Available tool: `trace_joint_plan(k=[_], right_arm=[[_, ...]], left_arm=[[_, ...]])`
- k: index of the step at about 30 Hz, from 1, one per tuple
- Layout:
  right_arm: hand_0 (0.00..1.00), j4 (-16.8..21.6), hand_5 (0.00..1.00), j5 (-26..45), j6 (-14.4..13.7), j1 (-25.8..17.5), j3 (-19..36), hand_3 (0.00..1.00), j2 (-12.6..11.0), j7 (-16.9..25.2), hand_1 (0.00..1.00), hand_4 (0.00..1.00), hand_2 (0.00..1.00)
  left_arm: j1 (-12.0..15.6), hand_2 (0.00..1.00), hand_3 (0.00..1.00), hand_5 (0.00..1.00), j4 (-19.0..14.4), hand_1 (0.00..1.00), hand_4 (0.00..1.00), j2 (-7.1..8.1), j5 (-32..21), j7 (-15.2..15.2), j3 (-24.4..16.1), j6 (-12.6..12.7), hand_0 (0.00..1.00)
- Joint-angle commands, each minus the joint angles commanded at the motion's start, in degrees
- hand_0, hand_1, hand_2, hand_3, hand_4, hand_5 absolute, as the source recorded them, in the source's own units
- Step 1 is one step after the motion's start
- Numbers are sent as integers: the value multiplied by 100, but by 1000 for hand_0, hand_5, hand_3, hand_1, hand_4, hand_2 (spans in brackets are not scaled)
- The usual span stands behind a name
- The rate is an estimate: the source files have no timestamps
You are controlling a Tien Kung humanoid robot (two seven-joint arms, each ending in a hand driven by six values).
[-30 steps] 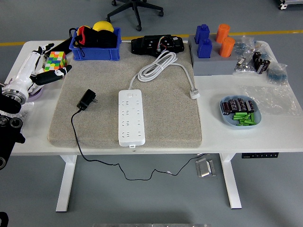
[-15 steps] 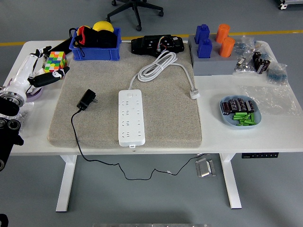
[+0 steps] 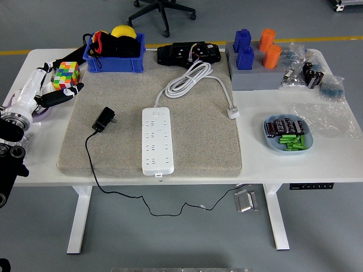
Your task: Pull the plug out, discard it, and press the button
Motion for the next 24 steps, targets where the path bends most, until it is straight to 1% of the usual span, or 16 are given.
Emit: trace_joint_plan(k=[24], right_arm=[[767,8,658,14,9,15,-9,713,8,-3,729,883,724]], left_arm=[[36,961,942,432,-11,998,831,16,0,28,-25,-26,982]])
